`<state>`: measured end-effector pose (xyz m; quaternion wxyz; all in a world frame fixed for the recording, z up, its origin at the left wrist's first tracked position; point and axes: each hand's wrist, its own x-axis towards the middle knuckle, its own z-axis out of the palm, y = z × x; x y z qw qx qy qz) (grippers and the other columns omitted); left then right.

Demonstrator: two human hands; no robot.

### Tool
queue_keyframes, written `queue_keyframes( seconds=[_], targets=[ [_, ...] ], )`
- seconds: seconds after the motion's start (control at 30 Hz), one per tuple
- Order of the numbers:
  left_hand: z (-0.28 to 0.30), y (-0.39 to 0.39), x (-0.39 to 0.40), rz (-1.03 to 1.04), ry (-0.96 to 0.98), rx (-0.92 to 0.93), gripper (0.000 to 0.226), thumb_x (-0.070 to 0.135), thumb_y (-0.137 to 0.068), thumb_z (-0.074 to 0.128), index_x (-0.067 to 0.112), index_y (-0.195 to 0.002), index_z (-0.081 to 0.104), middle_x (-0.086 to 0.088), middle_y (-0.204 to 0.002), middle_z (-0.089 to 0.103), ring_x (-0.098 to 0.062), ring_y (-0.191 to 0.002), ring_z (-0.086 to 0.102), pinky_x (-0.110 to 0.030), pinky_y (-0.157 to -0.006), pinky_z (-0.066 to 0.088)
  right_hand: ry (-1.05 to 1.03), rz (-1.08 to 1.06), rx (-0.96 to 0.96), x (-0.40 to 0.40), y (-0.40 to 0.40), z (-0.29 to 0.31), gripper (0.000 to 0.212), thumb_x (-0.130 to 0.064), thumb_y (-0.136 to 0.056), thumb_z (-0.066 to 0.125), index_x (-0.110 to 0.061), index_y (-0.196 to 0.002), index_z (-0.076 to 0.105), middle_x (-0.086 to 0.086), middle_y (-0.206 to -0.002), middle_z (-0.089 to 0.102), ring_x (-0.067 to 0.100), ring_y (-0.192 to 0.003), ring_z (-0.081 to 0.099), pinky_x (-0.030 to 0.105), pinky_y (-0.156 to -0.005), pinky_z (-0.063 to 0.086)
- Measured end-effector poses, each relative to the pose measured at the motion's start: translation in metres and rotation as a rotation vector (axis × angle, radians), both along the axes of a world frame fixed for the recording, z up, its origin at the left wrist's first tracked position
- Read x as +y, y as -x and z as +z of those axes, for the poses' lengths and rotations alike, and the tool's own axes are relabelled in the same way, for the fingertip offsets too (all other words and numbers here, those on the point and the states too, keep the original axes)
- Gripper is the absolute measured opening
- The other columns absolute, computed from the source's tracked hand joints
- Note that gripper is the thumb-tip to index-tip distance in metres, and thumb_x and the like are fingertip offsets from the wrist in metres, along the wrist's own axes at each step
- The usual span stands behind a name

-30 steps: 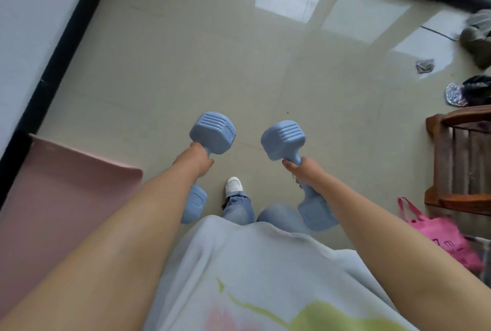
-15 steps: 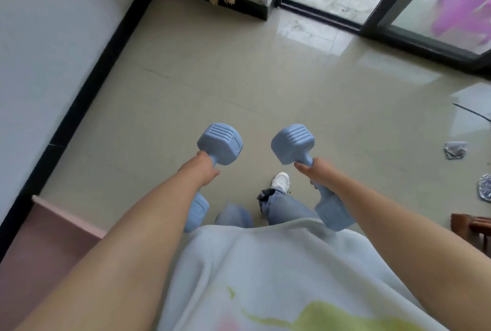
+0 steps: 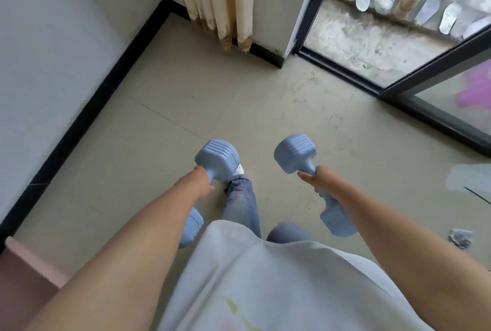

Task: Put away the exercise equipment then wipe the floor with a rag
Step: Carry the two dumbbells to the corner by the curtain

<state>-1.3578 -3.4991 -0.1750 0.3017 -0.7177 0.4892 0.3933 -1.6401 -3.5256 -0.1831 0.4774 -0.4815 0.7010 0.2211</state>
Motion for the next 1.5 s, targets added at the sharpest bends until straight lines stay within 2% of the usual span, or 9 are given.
queue_keyframes(
  seconds=[0.07,0.27,0.43,0.53,0.67,0.8,1.0,1.13,1.5],
  targets=[
    [-0.002,-0.010,-0.048,0.017,-0.003,-0.009,0.067,0.034,-0.095,0.053,-0.001,-0.143,0.021,-0.014,-0.139,0.049,-0.030,-0.124,0.051,-0.034,-0.099,0.041,-0.001,-0.013,0.003,-0.046,-0.007,-0.003,0.037,-0.042,-0.095,0.044,-0.006,-0.087,0.045,0.004,-0.065,0.051,0.025,-0.071,0.053,0.028,-0.069,0.039],
    [-0.008,-0.021,-0.176,0.021,-0.008,-0.057,0.075,0.035,-0.095,0.052,-0.002,-0.147,0.013,-0.018,-0.144,0.043,-0.033,-0.129,0.046,-0.038,-0.104,0.038,0.017,-0.032,-0.012,-0.163,-0.022,-0.017,0.043,-0.042,-0.096,0.043,-0.015,-0.063,0.033,0.002,-0.061,0.046,0.026,-0.068,0.051,0.024,-0.050,0.032],
    [-0.036,-0.015,-0.261,0.004,0.017,-0.041,0.061,0.033,-0.094,0.053,-0.001,-0.137,0.026,-0.018,-0.134,0.052,-0.035,-0.120,0.053,-0.038,-0.094,0.043,-0.002,-0.038,-0.058,-0.250,-0.026,-0.054,0.038,-0.041,-0.095,0.044,-0.010,-0.074,0.041,0.007,-0.075,0.052,0.024,-0.074,0.050,0.027,-0.067,0.036],
    [-0.064,-0.009,-0.307,-0.045,0.024,-0.015,0.049,0.030,-0.095,0.052,-0.001,-0.129,0.032,-0.018,-0.128,0.055,-0.033,-0.112,0.057,-0.037,-0.086,0.044,0.000,-0.028,-0.047,-0.296,-0.026,-0.086,0.043,-0.040,-0.094,0.047,-0.013,-0.063,0.035,0.009,-0.080,0.052,0.025,-0.079,0.049,0.028,-0.070,0.035],
    [-0.127,-0.008,-0.362,-0.116,0.012,-0.002,0.042,0.028,-0.096,0.049,0.000,-0.125,0.034,-0.017,-0.120,0.058,-0.030,-0.092,0.054,-0.031,-0.072,0.038,0.008,-0.021,-0.003,-0.348,-0.034,-0.142,0.045,-0.039,-0.094,0.047,-0.014,-0.060,0.032,0.001,-0.060,0.040,0.025,-0.079,0.047,0.028,-0.070,0.033],
    [-0.224,-0.012,-0.401,-0.212,0.016,-0.021,0.034,0.020,-0.096,0.045,0.002,-0.124,0.036,-0.015,-0.118,0.059,-0.031,-0.097,0.057,-0.031,-0.071,0.038,0.025,-0.007,0.038,-0.385,-0.044,-0.230,0.044,-0.040,-0.094,0.047,-0.012,-0.063,0.036,0.000,-0.060,0.038,0.025,-0.078,0.047,0.029,-0.070,0.033],
    [-0.400,-0.012,-0.437,-0.349,0.005,-0.046,0.030,0.014,-0.097,0.040,0.004,-0.125,0.037,-0.014,-0.127,0.056,-0.033,-0.114,0.057,-0.036,-0.090,0.046,0.082,0.045,0.103,-0.419,-0.060,-0.390,0.044,-0.040,-0.094,0.047,-0.013,-0.062,0.031,-0.001,-0.059,0.038,0.023,-0.065,0.045,0.029,-0.067,0.033],
    [-0.490,-0.022,-0.460,-0.477,0.025,0.003,0.035,0.019,-0.098,0.041,0.005,-0.129,0.036,-0.016,-0.133,0.053,-0.032,-0.121,0.054,-0.038,-0.096,0.043,0.105,0.109,0.124,-0.438,-0.063,-0.473,0.038,-0.039,-0.094,0.047,-0.008,-0.072,0.041,0.000,-0.059,0.038,0.024,-0.075,0.046,0.029,-0.068,0.034],
    [-0.569,-0.036,-0.536,-0.922,0.119,0.007,0.045,0.028,-0.094,0.051,0.009,-0.132,0.033,-0.011,-0.132,0.053,-0.027,-0.122,0.053,-0.032,-0.093,0.043,0.377,0.293,0.134,-0.530,-0.078,-0.571,0.024,-0.032,-0.092,0.052,-0.009,-0.097,0.056,0.007,-0.075,0.046,0.023,-0.080,0.045,0.028,-0.069,0.032]
  ],
)
